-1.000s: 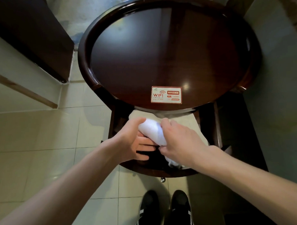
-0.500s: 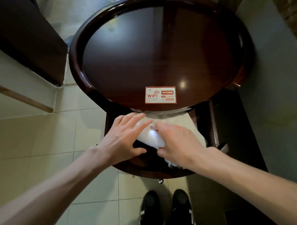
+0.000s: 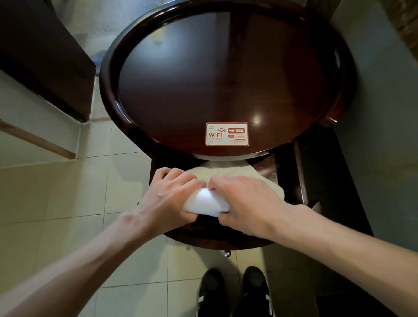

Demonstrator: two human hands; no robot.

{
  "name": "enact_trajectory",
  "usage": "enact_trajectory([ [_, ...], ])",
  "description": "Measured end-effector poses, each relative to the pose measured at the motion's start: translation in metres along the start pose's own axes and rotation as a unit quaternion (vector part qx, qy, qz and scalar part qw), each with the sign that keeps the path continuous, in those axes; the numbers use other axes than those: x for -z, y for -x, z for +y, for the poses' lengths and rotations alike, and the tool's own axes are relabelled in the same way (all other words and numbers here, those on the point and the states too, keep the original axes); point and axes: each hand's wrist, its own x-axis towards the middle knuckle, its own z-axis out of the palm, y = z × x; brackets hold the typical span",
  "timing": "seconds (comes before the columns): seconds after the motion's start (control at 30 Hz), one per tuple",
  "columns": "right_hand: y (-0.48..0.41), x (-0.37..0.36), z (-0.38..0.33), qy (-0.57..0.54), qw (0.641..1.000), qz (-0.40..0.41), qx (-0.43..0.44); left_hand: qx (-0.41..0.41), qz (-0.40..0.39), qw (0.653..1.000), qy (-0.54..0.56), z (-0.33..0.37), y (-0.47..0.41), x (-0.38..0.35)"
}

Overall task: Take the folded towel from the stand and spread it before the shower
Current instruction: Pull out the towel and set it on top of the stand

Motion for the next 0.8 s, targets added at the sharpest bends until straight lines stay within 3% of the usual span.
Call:
enact_trajectory([
  [0.3, -0.008, 0.04, -0.011, -0.051, 0.999, 0.006, 0.01, 0.062, -0.019, 0.995, 0.077, 0.004, 0.002, 0.057],
  [0.8, -0.028, 0.152, -0.036, -0.102, 0.994, 0.049, 0.003, 0.074, -0.057, 0.993, 0.068, -0.01, -0.04, 0.172],
])
